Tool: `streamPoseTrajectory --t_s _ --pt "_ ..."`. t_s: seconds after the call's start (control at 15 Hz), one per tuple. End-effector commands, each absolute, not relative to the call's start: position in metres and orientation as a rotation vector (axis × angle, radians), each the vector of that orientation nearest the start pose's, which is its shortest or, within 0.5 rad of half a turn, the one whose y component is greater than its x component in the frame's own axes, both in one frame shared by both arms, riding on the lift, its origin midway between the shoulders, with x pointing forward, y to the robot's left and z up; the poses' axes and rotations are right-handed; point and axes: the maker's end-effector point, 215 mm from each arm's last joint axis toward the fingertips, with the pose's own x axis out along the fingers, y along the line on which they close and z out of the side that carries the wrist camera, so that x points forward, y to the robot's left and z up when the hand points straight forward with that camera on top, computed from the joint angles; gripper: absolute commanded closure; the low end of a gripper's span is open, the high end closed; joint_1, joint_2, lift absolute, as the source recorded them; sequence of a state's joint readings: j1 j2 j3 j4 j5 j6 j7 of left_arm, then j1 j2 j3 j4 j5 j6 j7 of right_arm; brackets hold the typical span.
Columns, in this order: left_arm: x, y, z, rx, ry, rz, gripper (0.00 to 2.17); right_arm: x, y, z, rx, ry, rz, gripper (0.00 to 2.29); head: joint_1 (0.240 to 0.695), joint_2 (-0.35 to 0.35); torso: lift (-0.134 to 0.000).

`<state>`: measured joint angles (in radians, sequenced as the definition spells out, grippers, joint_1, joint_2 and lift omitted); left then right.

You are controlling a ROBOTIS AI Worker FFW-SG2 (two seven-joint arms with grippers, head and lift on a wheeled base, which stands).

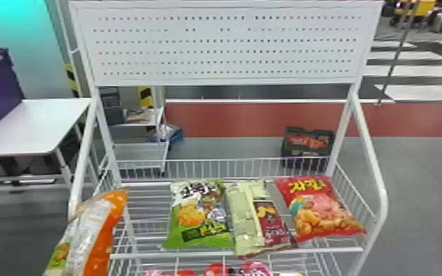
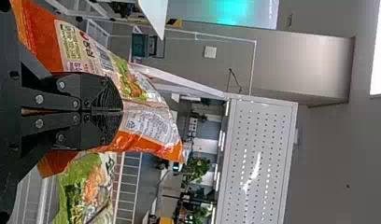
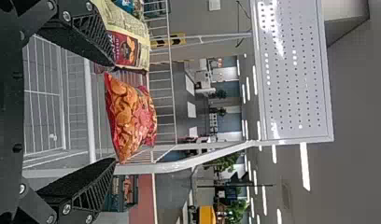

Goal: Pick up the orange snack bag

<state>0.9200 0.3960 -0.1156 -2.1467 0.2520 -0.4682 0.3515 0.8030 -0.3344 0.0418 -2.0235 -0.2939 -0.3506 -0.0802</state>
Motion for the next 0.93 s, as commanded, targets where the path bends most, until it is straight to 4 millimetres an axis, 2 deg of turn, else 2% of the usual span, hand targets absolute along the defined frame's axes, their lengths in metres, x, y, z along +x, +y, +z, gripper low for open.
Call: streamPoseTrajectory --t_s 0.0,0.2,0.4,0.87 --pt "0.304 0.264 -0.32 -0.116 -0.045 0.064 1.42 0.344 -0.256 -0.368 0.07 0.039 0.087 0.17 0.499 0.0 0.0" --pt "0.301 0.252 -0.321 -0.116 -0.041 0.037 1.42 0.343 -0.257 -0.369 0.071 0.042 0.083 0.17 0.499 0.0 0.0" --pt "0.298 0.247 -0.331 -0.115 -0.02 0.031 1.42 0.344 -0.257 -0.369 0.073 0.04 0.083 0.17 0.499 0.0 0.0" --pt "0.295 0.246 -0.335 -0.116 -0.016 0.029 1.42 0.344 -0.258 -0.367 0.071 0.036 0.082 0.17 0.499 0.0 0.0"
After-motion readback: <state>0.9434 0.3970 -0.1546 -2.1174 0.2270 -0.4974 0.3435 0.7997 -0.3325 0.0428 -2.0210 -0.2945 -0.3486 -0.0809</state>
